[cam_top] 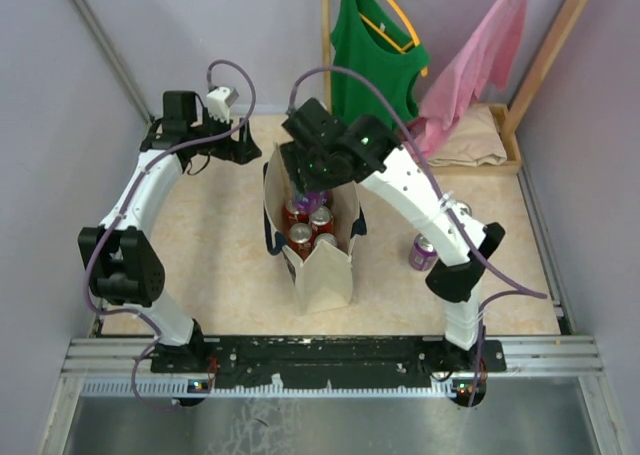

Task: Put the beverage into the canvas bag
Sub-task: Place the drink in the canvas bag.

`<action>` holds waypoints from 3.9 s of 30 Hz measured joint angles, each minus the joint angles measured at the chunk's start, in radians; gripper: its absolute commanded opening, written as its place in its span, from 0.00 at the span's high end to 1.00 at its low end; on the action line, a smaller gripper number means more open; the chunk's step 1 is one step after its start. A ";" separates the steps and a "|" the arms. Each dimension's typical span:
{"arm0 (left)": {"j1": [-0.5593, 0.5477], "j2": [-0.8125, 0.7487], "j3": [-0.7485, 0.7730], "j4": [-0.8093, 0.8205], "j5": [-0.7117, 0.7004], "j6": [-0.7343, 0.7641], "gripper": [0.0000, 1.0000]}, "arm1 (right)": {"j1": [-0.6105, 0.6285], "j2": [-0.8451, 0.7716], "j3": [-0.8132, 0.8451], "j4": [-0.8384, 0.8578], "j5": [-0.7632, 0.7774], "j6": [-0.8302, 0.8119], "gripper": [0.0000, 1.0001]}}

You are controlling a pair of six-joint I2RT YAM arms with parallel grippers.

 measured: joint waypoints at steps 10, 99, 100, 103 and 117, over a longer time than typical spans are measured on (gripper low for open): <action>0.000 -0.001 -0.049 0.010 0.030 0.007 0.08 | 0.083 0.011 -0.042 -0.109 -0.026 0.030 1.00; 0.006 0.138 -0.015 0.056 0.132 0.019 0.10 | 0.139 0.018 -0.557 0.195 -0.132 0.022 1.00; 0.006 0.138 -0.015 0.057 0.132 0.019 0.10 | 0.139 0.015 -0.567 0.206 -0.132 0.021 1.00; 0.006 0.138 -0.015 0.058 0.132 0.018 0.10 | 0.138 0.008 -0.600 0.234 -0.132 0.015 1.00; 0.006 0.138 -0.015 0.058 0.137 0.016 0.10 | 0.137 0.007 -0.691 0.305 -0.133 0.002 1.00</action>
